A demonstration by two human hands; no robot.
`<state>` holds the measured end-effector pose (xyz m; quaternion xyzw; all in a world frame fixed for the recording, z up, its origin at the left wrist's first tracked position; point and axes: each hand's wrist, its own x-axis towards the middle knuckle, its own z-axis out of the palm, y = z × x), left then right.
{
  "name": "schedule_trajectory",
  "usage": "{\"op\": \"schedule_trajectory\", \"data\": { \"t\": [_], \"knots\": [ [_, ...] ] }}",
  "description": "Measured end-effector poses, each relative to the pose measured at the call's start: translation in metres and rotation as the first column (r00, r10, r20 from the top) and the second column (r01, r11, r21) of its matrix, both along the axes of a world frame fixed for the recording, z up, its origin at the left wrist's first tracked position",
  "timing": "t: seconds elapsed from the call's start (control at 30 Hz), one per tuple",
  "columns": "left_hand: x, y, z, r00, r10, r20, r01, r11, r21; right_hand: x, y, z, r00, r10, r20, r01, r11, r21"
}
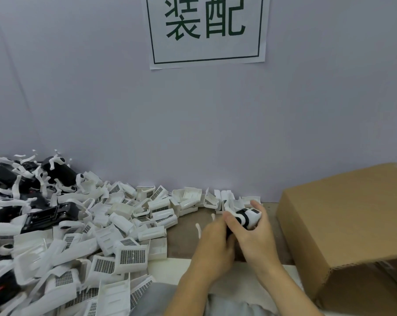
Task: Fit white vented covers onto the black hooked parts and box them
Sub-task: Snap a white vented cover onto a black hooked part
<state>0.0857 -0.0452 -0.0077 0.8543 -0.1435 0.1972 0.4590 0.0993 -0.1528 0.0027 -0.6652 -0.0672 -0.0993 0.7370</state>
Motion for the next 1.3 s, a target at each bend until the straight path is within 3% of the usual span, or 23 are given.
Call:
{"op": "schedule_trajectory", "data": {
  "t": [0.13, 0.27, 0.37, 0.47, 0.5, 0.57, 0.6, 0.67, 0.7, 0.73, 0.77, 0.87, 1.0, 1.17, 1.3],
  "knots": [
    [0.001, 0.0, -0.002, 1.0, 0.01, -0.025, -0.008, 0.997, 0.08, 0.004, -0.004, 0.0, 0.993, -0.115, 0.004, 0.115, 0.993, -0.014],
    [-0.002, -0.002, 0.001, 0.996, 0.028, -0.08, -0.027, 1.0, 0.01, 0.006, -0.004, -0.002, 0.985, -0.168, 0.039, 0.168, 0.986, 0.011],
    [-0.003, -0.003, 0.004, 0.993, 0.072, 0.092, -0.08, 0.993, 0.082, 0.008, -0.006, 0.0, 0.986, -0.162, 0.044, 0.159, 0.986, 0.056],
    [-0.002, -0.001, 0.003, 0.958, 0.178, 0.225, -0.215, 0.965, 0.15, 0.003, -0.003, 0.001, 0.999, -0.021, 0.03, 0.018, 0.994, 0.105],
    [-0.002, -0.001, 0.004, 0.949, 0.234, 0.212, -0.258, 0.961, 0.094, 0.002, -0.001, -0.001, 0.999, 0.038, 0.02, -0.04, 0.994, 0.104],
    [0.0, -0.001, 0.009, 0.924, 0.377, 0.062, -0.358, 0.911, -0.205, 0.001, 0.003, -0.005, 0.994, 0.105, -0.036, -0.103, 0.992, 0.072],
    [0.001, 0.002, 0.013, 0.91, 0.409, -0.063, -0.395, 0.812, -0.43, 0.001, 0.003, -0.006, 0.991, 0.111, -0.069, -0.107, 0.993, 0.05],
    [0.002, 0.009, 0.022, 0.932, 0.229, -0.28, -0.353, 0.413, -0.839, 0.002, 0.002, -0.007, 0.988, 0.096, -0.117, -0.097, 0.995, -0.002],
    [0.002, 0.014, 0.025, 0.949, 0.081, -0.304, -0.314, 0.194, -0.929, 0.002, 0.001, -0.007, 0.987, 0.087, -0.138, -0.091, 0.996, -0.021],
    [0.002, 0.019, 0.027, 0.953, -0.008, -0.304, -0.303, 0.051, -0.951, 0.003, 0.001, -0.006, 0.985, 0.082, -0.155, -0.088, 0.996, -0.033],
    [0.002, 0.023, 0.028, 0.951, -0.043, -0.307, -0.306, 0.018, -0.952, 0.004, 0.002, -0.006, 0.982, 0.079, -0.171, -0.087, 0.995, -0.041],
    [0.0, 0.02, 0.029, 0.926, -0.009, -0.377, -0.372, 0.134, -0.918, 0.004, 0.004, -0.008, 0.972, 0.084, -0.218, -0.104, 0.991, -0.082],
    [-0.001, 0.016, 0.028, 0.928, -0.078, -0.365, -0.351, 0.148, -0.925, 0.003, 0.007, -0.009, 0.955, 0.139, -0.262, -0.181, 0.973, -0.141],
    [-0.004, 0.017, 0.029, 0.945, -0.191, -0.267, -0.237, 0.165, -0.957, -0.001, 0.009, -0.004, 0.894, 0.343, -0.287, -0.311, 0.938, 0.153],
    [-0.009, 0.013, 0.029, 0.91, -0.263, -0.319, -0.25, 0.264, -0.931, -0.006, 0.008, -0.002, 0.862, 0.444, -0.244, -0.415, 0.895, 0.163]
  ]
}}
